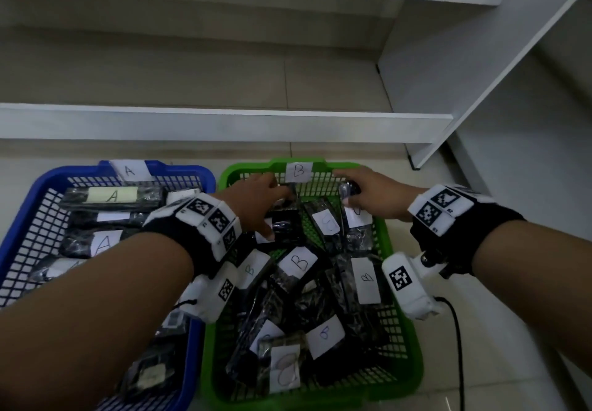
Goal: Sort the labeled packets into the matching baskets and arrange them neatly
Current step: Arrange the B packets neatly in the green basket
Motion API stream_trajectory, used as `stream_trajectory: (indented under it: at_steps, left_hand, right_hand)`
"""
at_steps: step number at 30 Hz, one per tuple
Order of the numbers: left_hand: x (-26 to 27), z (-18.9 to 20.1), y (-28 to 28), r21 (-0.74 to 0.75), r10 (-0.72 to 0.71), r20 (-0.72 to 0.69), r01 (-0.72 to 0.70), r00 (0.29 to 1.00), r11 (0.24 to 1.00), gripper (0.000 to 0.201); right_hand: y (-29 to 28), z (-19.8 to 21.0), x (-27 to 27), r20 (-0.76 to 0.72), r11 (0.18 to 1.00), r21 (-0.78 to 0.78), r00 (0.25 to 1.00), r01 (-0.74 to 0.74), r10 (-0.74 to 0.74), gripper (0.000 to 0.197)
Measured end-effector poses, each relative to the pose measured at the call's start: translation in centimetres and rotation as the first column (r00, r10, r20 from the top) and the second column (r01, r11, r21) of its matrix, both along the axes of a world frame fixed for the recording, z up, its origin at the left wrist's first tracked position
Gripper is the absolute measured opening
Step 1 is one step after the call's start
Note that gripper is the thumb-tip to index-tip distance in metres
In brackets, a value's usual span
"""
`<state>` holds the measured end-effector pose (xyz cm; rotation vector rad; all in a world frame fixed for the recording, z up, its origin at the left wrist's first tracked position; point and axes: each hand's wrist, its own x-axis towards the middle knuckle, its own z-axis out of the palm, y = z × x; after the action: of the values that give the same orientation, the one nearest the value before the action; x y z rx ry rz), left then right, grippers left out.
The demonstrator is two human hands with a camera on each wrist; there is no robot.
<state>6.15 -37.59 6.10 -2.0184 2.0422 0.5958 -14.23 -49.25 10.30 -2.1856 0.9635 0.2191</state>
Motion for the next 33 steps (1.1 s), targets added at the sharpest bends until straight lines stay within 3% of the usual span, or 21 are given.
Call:
stream_trajectory:
  at_steps: [3,6,8,10,12,14,15,18,21,24,25,27,30,33]
  left_hand:
    - [-0.1,-0.5,0.7,-0.086,0.077,-0.002,-0.077,0.997,0.993,0.1]
    - [0.3,-0.9,1.9,-0.204,0.127,-0.003,-0.125,0.992,0.971,0.108]
    - [1.0,-1.3,2.8,-0.265,0.154,-0.118,-0.18,0.981,0.947,0.106]
    - [1.4,-0.9,3.4,-0.277,0.228,-0.425,-0.365,0.876,0.889,0.1]
    - [1.6,0.0,3.7,-0.202,0.284,-0.683,-0.547,0.673,0.812,0.093]
    - [2.0,1.0,3.4,-0.113,0.303,-0.797,-0.621,0.523,0.775,0.086]
    - [2.3,1.3,3.1,-0.102,0.302,-0.808,-0.625,0.506,0.774,0.08]
    - [3.2,1.7,2.5,-0.191,0.28,-0.723,-0.572,0.632,0.798,0.041]
    - [3.2,1.4,2.6,-0.284,0.308,-0.583,-0.543,0.752,0.79,0.019]
    - [3.1,0.4,3.2,-0.403,0.322,-0.221,-0.387,0.921,0.83,0.026]
    - [3.1,0.0,3.4,-0.41,0.323,-0.126,-0.345,0.938,0.844,0.031]
    - [3.1,-0.4,3.8,-0.441,0.314,-0.081,-0.317,0.946,0.84,0.035]
    - [3.1,-0.5,3.9,-0.504,0.182,-0.123,-0.22,0.976,0.835,0.034]
    - [2.9,-0.7,3.8,-0.362,0.065,-0.139,-0.111,0.988,0.926,0.05]
  right_hand:
    - [0.4,0.0,1.5,0.181,0.983,0.008,0.966,0.184,-0.182,0.051]
    - [0.7,-0.2,3.4,0.278,0.965,-0.026,0.929,0.261,-0.243,0.041]
    - [1.0,-0.3,4.5,0.372,0.955,0.037,0.883,0.294,-0.286,0.035]
    - [1.4,-0.2,5.6,0.42,0.959,0.091,0.863,0.267,-0.28,0.029]
    - [2.1,0.0,6.8,0.408,0.975,0.125,0.886,0.185,-0.22,0.03]
    - [2.8,0.0,8.0,0.385,0.974,0.174,0.901,0.142,-0.2,0.042]
    - [3.1,-0.1,8.5,0.373,0.97,0.193,0.904,0.146,-0.211,0.047]
    - [3.6,-0.6,9.5,0.338,0.967,0.167,0.91,0.193,-0.24,0.046]
    - [3.0,-0.3,8.9,0.295,0.97,-0.002,0.927,0.243,-0.231,0.019]
    - [1.7,-1.0,6.8,-0.046,0.956,-0.29,0.997,0.038,-0.053,0.023]
    - [1.7,-1.7,6.1,-0.195,0.952,-0.298,0.981,-0.071,0.012,0.025]
    - [2.3,-3.3,5.1,-0.388,0.946,-0.249,0.916,-0.209,0.101,0.019]
    - [3.3,-5.7,4.2,-0.435,0.944,-0.254,0.897,-0.21,0.083,0.037]
    - [3.6,-7.0,4.1,-0.388,0.941,-0.318,0.922,-0.118,-0.016,0.048]
